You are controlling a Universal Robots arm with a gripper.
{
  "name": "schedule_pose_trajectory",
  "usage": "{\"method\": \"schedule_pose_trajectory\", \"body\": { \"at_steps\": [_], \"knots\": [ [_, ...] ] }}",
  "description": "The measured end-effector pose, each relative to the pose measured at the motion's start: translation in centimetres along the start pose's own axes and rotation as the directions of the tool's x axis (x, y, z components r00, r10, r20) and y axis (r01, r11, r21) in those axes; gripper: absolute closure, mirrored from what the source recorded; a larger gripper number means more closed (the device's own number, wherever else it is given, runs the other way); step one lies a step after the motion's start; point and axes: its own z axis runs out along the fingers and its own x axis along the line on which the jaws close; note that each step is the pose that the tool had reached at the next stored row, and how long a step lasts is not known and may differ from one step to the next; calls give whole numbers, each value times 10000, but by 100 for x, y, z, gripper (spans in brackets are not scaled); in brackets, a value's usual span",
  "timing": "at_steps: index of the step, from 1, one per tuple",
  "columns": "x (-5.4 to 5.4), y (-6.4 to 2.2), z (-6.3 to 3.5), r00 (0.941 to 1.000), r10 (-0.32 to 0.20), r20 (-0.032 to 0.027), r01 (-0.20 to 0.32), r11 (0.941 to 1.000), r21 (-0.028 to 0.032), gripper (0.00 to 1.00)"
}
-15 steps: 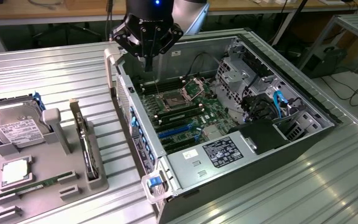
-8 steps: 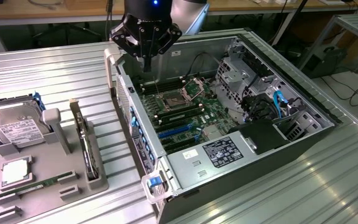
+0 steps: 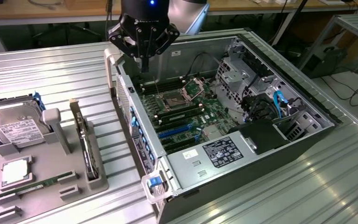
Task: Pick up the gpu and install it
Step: 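Reach for the gpu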
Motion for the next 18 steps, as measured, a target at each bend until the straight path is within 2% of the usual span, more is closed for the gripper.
{"method": "schedule_pose_trajectory", "body": {
  "at_steps": [18],
  "knots": [
    [94,-9,-3,10000,1,0,-1,10000,0,89]
  ]
}}
